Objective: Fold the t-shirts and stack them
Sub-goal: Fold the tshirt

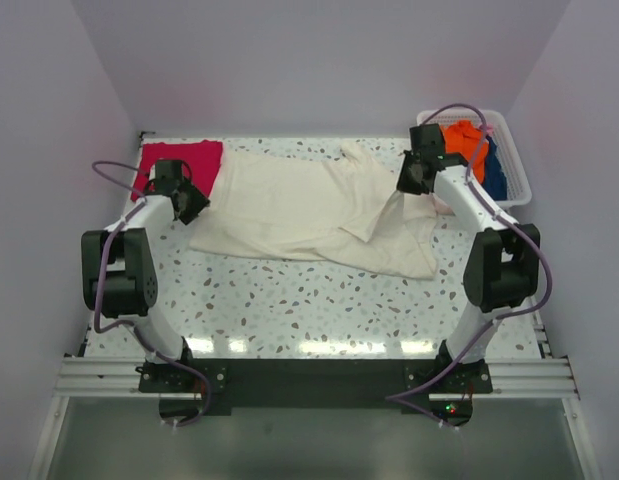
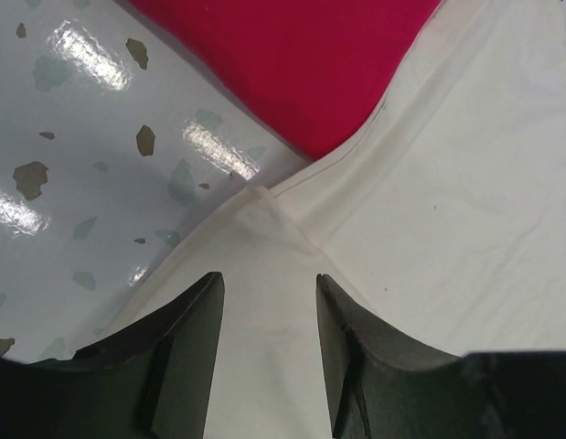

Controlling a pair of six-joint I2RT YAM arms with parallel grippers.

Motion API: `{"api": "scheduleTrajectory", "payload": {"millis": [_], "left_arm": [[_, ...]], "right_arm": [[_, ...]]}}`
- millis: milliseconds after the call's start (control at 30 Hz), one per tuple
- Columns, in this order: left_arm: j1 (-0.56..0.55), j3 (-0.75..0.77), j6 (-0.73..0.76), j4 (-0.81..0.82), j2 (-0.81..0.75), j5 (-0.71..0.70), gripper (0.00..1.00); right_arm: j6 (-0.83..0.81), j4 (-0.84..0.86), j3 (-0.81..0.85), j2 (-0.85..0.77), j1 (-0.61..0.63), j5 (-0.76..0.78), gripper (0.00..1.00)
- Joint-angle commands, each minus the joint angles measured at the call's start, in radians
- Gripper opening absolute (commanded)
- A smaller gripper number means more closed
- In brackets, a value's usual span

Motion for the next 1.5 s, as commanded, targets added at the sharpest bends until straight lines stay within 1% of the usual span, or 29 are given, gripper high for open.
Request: {"api": "scheduleTrajectory", "payload": {"millis": [0,67,100,133,200,233,300,333,367,400,467,567,600,667,700,733,867,1033,1100,1133,1233,1267,1333,1367,1467], "left_arm": [[-0.004,0.002,0.004,0.007,-0.073,-0.019,0.50],[-0.004,-0.051,-0.021,-0.015,-0.136,-0.040,0.52],[-0.004,-0.092,-0.030,-0.026,-0.160,-0.072,0.54],[-0.003,-0.111,-0.038,-0.038,-0.206,-0.089,0.54],[-0.003,-0.148,-0.048,-0.070,-0.252,-0.129,0.55],[-0.001,-0.180,-0.051,-0.082,-0.294,-0.143,0.55],[-0.003,-0.232,-0.055,-0.095,-0.329,-0.160,0.56],[-0.001,-0.251,-0.056,-0.092,-0.357,-0.157,0.56],[-0.001,-0.283,-0.065,-0.087,-0.366,-0.149,0.56],[-0.003,-0.283,-0.070,-0.081,-0.371,-0.140,0.56],[-0.003,-0.320,-0.079,-0.072,-0.366,-0.125,0.55],[-0.003,-0.358,-0.091,-0.041,-0.348,-0.112,0.52],[-0.003,-0.369,-0.094,-0.037,-0.342,-0.109,0.52],[-0.003,-0.380,-0.100,-0.030,-0.326,-0.112,0.52],[-0.003,-0.389,-0.104,-0.017,-0.326,-0.102,0.51],[-0.001,-0.393,-0.105,-0.009,-0.323,-0.099,0.51],[-0.003,-0.401,-0.114,0.037,-0.309,-0.097,0.51],[-0.001,-0.407,-0.119,0.078,-0.259,-0.135,0.49],[0.000,-0.398,-0.122,0.091,-0.234,-0.138,0.45],[0.000,-0.397,-0.124,0.094,-0.213,-0.142,0.44],[0.000,-0.386,-0.130,0.109,-0.176,-0.142,0.37],[0.000,-0.381,-0.128,0.108,-0.168,-0.142,0.30],[0.000,-0.372,-0.131,0.105,-0.159,-0.148,0.23],[0.000,-0.367,-0.130,0.100,-0.157,-0.152,0.17],[0.000,-0.352,-0.121,0.088,-0.154,-0.161,0.04]], "right_arm": [[0.001,0.001,0.024,0.003,-0.021,0.027,0.00],[0.001,0.004,0.025,0.017,-0.027,0.026,0.04],[0.001,0.004,0.030,0.023,-0.028,0.026,0.06],[0.001,-0.008,0.036,0.035,-0.031,0.024,0.10],[0.003,-0.018,0.041,0.038,-0.031,0.024,0.14],[0.004,-0.011,0.033,0.034,-0.031,0.021,0.23],[0.009,-0.004,0.021,0.022,-0.031,0.015,0.35],[0.009,-0.004,0.019,0.019,-0.031,0.013,0.47],[0.007,-0.005,0.022,0.015,-0.031,0.010,0.51],[0.007,-0.011,0.029,0.017,-0.031,0.007,0.52],[0.007,-0.045,0.039,0.009,-0.031,-0.002,0.54],[0.033,-0.016,-0.049,-0.078,-0.030,-0.010,0.54],[0.039,-0.008,-0.126,-0.137,-0.030,-0.011,0.54],[0.061,0.018,-0.212,-0.205,-0.030,-0.008,0.54],[0.066,0.022,-0.293,-0.236,-0.031,0.001,0.54],[0.073,0.034,-0.332,-0.301,-0.031,0.006,0.54],[0.116,0.076,-0.546,-0.443,-0.031,-0.039,0.55],[0.138,0.094,-0.683,-0.537,-0.030,-0.062,0.55],[0.150,0.097,-0.731,-0.573,-0.031,-0.065,0.56],[0.156,0.104,-0.746,-0.584,-0.031,-0.070,0.59],[0.187,0.116,-0.792,-0.618,-0.033,-0.082,0.63],[0.194,0.117,-0.801,-0.624,-0.031,-0.073,0.65],[0.210,0.116,-0.823,-0.629,-0.033,-0.045,0.69],[0.219,0.114,-0.833,-0.629,-0.033,-0.036,0.70],[0.234,0.122,-0.847,-0.614,-0.041,-0.021,0.69]]}}
